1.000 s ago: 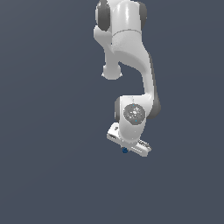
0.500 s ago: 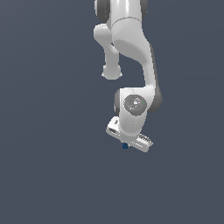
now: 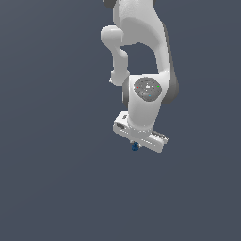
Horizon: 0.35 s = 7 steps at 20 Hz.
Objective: Pick up the object and move it to a goal position.
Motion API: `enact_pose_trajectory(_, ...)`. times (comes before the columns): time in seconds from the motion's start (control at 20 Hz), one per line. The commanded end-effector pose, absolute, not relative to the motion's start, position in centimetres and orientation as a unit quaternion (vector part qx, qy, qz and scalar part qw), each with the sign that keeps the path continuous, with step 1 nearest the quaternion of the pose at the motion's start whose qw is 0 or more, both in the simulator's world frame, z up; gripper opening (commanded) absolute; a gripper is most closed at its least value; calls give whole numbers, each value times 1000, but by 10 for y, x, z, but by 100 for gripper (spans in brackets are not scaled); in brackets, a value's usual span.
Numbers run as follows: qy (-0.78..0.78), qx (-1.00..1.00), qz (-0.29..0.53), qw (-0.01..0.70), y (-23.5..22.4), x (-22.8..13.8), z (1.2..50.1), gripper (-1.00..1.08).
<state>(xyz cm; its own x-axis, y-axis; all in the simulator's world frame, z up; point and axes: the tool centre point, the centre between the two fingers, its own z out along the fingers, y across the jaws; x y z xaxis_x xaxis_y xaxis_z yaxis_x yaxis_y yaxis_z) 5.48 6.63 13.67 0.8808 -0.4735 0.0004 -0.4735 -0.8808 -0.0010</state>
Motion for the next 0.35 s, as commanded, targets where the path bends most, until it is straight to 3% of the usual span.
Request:
enact_pose_trajectory(0.0,244,-970,0,0,66,51,148,-100)
enact_pose_trajectory(0.3,244,-970,0,0,65,48,158,-100)
